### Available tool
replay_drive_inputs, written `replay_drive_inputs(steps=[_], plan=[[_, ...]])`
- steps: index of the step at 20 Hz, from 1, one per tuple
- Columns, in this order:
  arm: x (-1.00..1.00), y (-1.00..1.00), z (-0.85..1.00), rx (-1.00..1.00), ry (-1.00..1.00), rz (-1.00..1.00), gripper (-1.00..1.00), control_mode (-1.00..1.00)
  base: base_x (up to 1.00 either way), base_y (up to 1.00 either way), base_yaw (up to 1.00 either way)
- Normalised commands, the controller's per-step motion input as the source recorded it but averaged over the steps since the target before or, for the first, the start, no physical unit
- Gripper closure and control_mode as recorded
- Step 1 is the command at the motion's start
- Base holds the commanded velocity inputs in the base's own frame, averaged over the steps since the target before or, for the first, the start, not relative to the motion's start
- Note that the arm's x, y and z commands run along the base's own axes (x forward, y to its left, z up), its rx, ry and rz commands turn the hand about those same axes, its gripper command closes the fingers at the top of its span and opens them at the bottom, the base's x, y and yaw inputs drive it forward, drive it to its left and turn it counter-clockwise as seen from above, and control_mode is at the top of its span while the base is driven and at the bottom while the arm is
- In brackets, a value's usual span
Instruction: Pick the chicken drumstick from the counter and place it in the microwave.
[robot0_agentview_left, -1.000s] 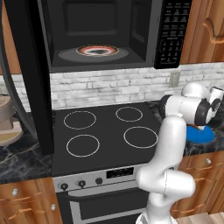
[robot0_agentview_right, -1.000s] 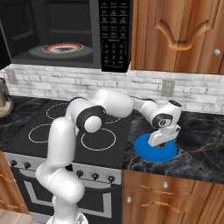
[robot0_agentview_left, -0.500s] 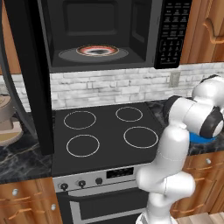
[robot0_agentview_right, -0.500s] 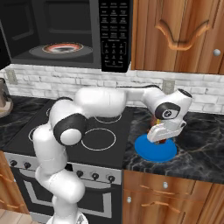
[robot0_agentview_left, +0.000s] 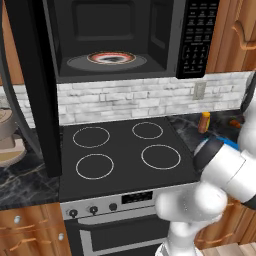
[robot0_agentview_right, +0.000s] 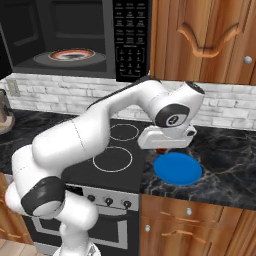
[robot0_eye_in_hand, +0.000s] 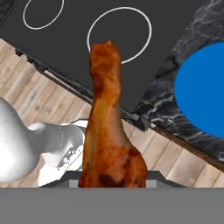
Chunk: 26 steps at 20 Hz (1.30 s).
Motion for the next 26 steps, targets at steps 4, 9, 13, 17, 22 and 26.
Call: replay_drive_inputs(steps=[4, 9, 13, 17, 22, 26], plan=[[-0.31, 1.00, 1.00, 0.00, 0.00, -0.25, 1.00, -1.00, 0.00, 0.00, 0.00], [-0.18, 1.00, 1.00, 0.00, 0.00, -0.21, 1.00, -1.00, 0.00, 0.00, 0.00], [0.00, 1.00, 0.85, 0.00, 0.00, -0.22, 1.00, -1.00, 0.00, 0.00, 0.00], [0.01, 1.00, 0.71, 0.00, 0.00, -0.24, 1.00, -1.00, 0.00, 0.00, 0.00], [0.05, 1.00, 0.35, 0.00, -0.01, -0.21, 1.00, -1.00, 0.00, 0.00, 0.00], [0.07, 1.00, 0.25, 0.00, 0.00, -0.18, 1.00, -1.00, 0.00, 0.00, 0.00]])
